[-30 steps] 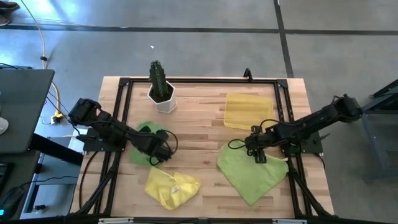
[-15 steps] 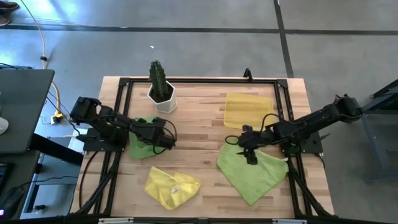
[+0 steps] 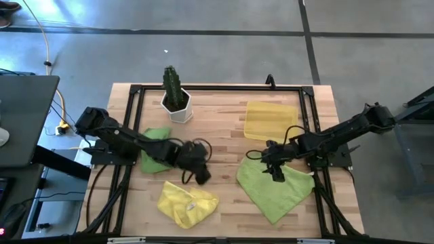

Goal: Roll microfiber towels into tight, uniform cylinder then place into a basket
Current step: Fold the light green microfiber cloth

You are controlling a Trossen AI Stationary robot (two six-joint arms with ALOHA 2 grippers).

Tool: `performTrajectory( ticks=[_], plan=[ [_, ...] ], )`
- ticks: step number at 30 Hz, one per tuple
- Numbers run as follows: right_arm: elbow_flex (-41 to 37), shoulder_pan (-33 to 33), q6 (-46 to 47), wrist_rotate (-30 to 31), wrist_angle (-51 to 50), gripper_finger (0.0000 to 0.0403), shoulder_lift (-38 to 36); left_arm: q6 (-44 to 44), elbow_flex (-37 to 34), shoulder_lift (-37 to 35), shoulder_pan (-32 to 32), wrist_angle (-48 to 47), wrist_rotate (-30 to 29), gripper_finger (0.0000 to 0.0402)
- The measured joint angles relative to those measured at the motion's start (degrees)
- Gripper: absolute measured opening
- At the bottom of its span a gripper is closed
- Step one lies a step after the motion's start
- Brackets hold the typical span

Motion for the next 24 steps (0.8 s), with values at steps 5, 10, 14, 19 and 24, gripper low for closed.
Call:
performTrajectory(
  ticks=[5,10,14,19,24],
  plan=[
    [-0.02,2.3,2.05,0.22,-1.59,0.022,0.0,3.38,-0.24,4.52,-6.11,8.68,9.02,0.0131],
    [-0.02,4.16,1.17,0.37,-0.75,0.022,0.0,3.4,-0.28,10.01,-11.64,7.11,18.45,0.0131],
    [-0.02,4.99,1.64,1.74,-0.65,0.022,0.0,1.54,-0.18,13.42,-14.96,3.54,20.85,0.0131],
    [-0.02,6.06,2.68,2.06,-0.85,0.022,0.0,-4.08,0.18,15.8,-17.28,-7.82,24.24,0.0131],
    [-0.02,7.17,2.59,2.06,-1.28,0.022,0.02,-7.73,0.01,15.68,-19.36,-24.28,26.65,0.0131]
  ],
)
